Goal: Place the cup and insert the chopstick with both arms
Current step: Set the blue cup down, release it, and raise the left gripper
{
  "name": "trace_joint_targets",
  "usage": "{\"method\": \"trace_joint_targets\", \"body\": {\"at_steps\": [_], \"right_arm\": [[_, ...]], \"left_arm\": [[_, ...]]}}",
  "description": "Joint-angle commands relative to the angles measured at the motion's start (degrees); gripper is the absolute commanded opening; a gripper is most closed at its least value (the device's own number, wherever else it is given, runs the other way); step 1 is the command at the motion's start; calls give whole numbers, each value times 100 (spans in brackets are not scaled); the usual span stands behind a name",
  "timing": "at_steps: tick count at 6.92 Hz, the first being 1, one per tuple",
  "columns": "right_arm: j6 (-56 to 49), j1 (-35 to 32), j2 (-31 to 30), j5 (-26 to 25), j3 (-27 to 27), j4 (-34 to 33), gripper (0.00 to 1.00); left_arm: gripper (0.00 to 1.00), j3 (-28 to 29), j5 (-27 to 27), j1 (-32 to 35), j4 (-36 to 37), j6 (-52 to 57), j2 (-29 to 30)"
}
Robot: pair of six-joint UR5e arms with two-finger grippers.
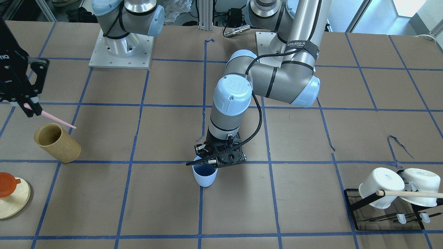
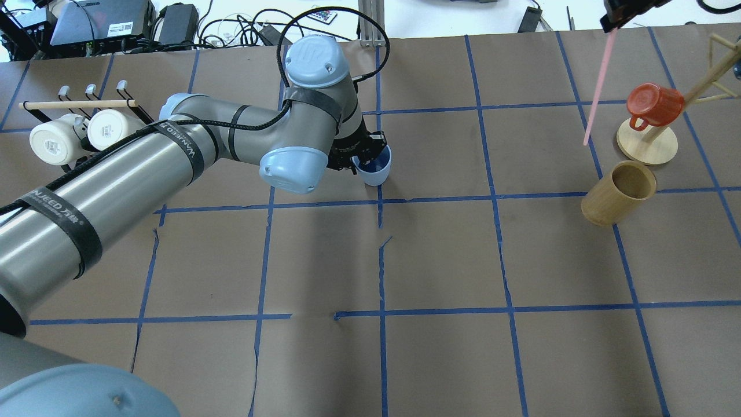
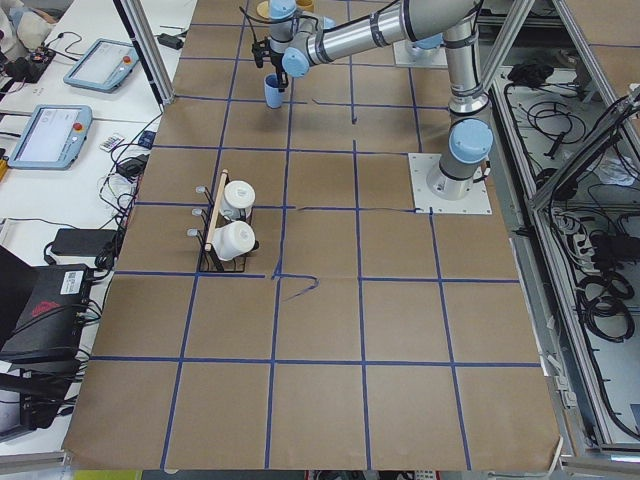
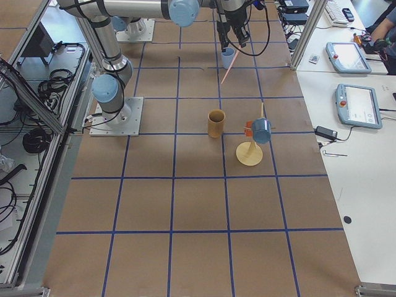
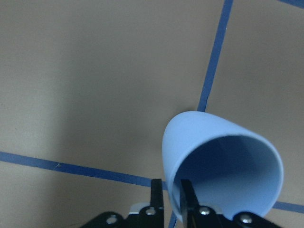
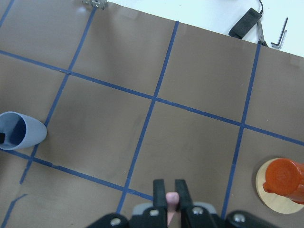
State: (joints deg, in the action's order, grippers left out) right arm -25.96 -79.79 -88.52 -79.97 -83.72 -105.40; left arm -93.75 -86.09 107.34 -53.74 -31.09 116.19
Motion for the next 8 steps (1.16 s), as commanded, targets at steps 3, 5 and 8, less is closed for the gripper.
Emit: {"method": "trace_joint_targets", "body": {"at_steps": [3,5,8], "right_arm": [[1154,-940,238,-45,-30,-743,0],[1468,-1379,571,-45,-39,-1540,0],[1988,-1977,1020,-72,-48,-2360,0]], "left_arm": [[70,146,-30,-177,-328,608,-446],[74,147,-83,-991,-1048,1864,-1025],[81,164,-567,-1864,-1683,3239,-1799]]}}
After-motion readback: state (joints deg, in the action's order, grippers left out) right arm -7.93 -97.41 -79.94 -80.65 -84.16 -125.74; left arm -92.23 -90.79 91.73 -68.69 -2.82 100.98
